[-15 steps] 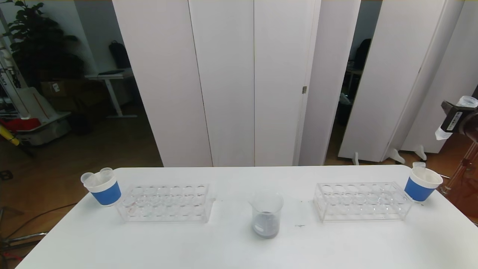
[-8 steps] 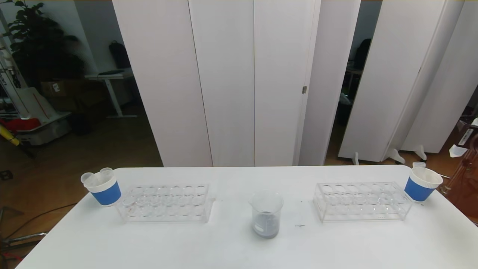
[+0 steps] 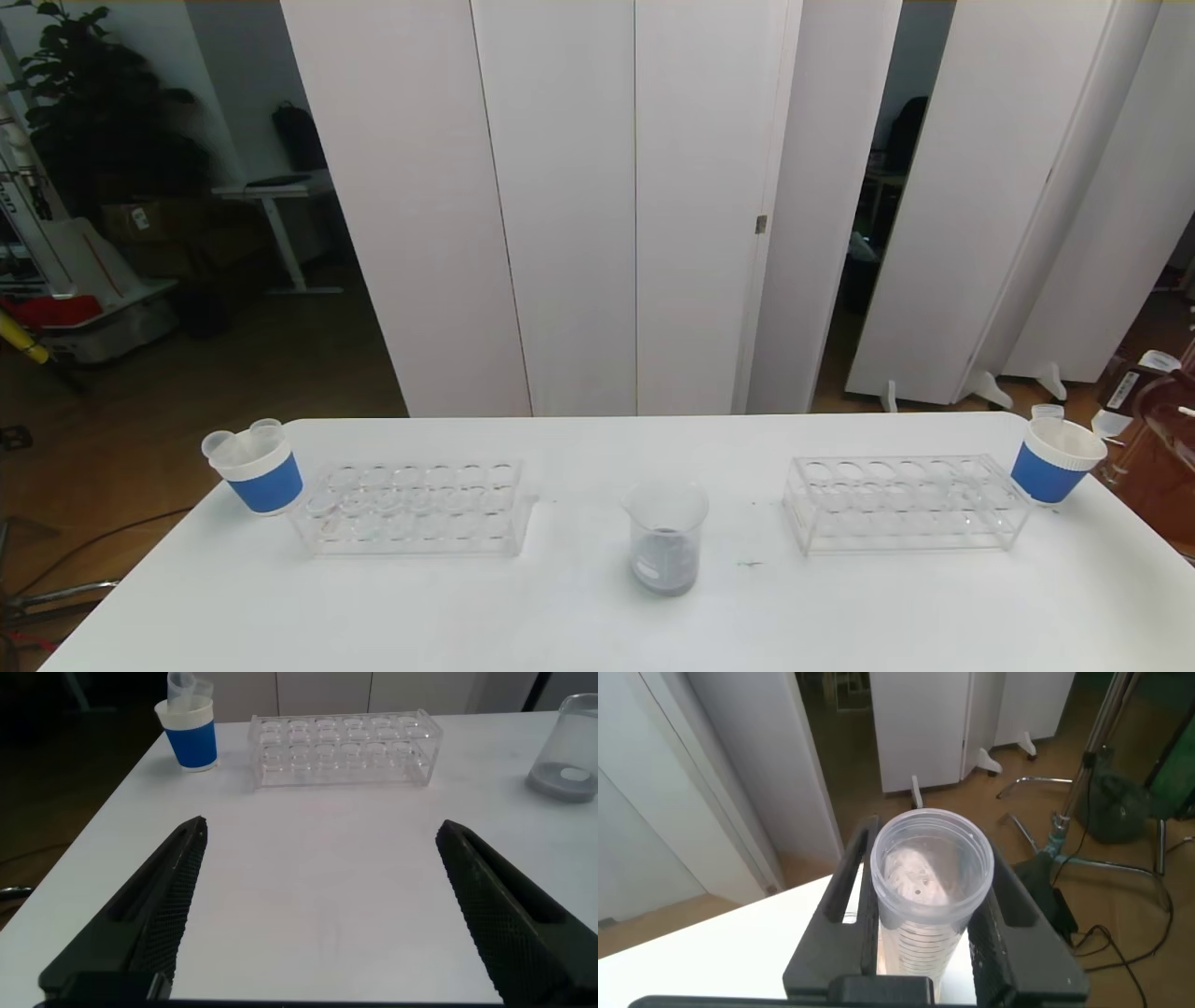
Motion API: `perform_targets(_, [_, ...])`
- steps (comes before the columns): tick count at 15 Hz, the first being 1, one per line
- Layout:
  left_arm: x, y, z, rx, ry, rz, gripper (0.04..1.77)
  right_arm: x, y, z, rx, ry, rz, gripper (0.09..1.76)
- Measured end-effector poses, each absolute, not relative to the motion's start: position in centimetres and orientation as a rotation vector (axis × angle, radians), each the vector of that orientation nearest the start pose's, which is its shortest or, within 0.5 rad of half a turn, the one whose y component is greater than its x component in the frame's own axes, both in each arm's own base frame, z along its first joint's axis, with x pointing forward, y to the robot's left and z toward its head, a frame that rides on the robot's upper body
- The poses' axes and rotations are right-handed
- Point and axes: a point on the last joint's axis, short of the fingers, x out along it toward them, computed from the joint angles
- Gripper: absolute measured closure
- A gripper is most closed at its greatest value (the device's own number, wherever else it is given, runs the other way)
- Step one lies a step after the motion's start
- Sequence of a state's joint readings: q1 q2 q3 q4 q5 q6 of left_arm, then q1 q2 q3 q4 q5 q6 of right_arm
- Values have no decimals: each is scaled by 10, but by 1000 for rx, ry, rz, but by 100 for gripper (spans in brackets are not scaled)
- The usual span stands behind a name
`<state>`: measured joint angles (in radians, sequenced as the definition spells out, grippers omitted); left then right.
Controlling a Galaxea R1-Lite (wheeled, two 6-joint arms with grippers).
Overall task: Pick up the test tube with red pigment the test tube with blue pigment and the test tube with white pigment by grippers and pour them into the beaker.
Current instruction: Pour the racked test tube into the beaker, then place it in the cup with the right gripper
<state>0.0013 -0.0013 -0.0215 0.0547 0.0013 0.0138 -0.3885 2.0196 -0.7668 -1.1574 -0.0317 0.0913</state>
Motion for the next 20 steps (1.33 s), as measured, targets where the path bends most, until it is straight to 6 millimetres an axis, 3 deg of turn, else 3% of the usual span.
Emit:
perform_targets(6, [-25,0,76,14,32,2,6,339,-136,92,186,99,-419,124])
perform_targets(13, [-25,0,76,14,32,2,6,343,-136,77,192,140,-418,119])
perform_targets(14, [-25,0,76,14,32,2,6,343,-136,77,191,143,-418,98])
perform_targets(16, [-25,0,76,13,32,2,6,344,-136,77,183,141,-416,33])
perform_targets(17, [-25,0,76,13,32,2,6,345,-135,77,182,141,-413,14])
perform_targets(20, [-25,0,76,13,32,2,6,348,-130,77,171,141,-396,10])
